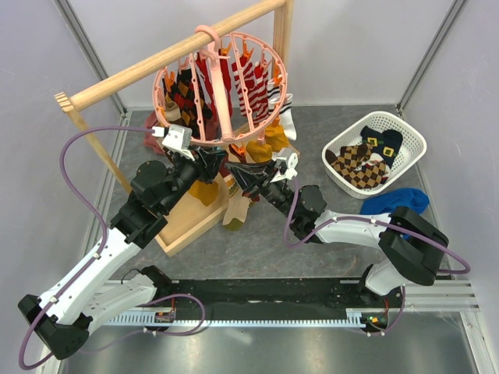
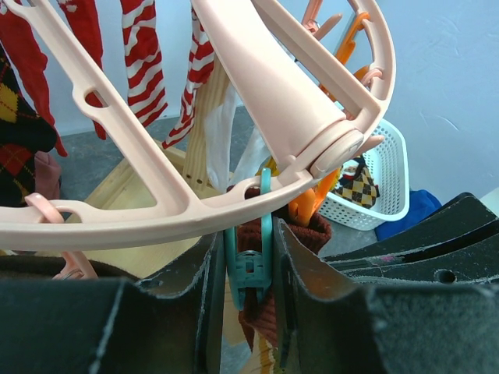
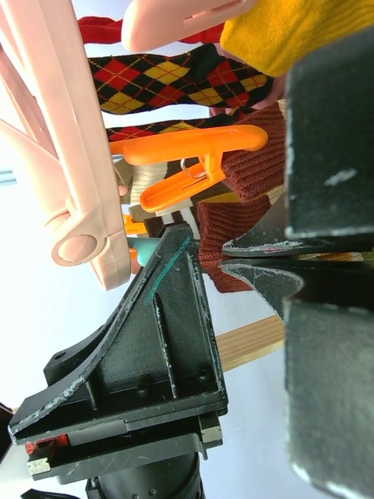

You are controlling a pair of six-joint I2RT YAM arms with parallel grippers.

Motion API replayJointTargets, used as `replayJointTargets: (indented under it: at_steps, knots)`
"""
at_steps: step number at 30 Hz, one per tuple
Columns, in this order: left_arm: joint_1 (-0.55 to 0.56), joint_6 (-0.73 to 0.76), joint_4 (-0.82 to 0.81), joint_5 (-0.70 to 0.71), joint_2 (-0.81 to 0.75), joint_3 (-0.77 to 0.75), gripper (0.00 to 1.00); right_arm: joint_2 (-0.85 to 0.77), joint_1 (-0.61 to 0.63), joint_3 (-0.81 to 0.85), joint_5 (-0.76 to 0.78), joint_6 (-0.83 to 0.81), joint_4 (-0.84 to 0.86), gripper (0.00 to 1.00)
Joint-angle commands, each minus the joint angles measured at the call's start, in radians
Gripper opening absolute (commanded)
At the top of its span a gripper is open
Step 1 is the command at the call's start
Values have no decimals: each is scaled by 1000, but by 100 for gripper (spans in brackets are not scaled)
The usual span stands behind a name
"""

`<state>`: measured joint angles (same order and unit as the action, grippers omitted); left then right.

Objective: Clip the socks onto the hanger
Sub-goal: Clamp the sock onto the hanger.

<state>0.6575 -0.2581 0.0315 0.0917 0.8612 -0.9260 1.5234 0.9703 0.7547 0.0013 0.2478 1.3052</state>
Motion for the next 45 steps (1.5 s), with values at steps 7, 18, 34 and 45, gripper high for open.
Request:
replayJointTargets:
  at_steps: [7, 18, 34, 45]
  knots:
    - [11, -36, 102, -70, 6, 30, 2, -61, -2, 15, 49, -24, 108, 0]
    - [11, -41, 99, -72, 4, 32, 2, -45, -2, 6, 43, -2, 135, 0]
    - [-1, -50, 87, -83, -22, 39, 32, -12, -1, 23, 32, 11, 143, 0]
    - [-68, -82, 68, -148, -65, 46, 73, -20, -1, 57, 8, 2, 88, 13]
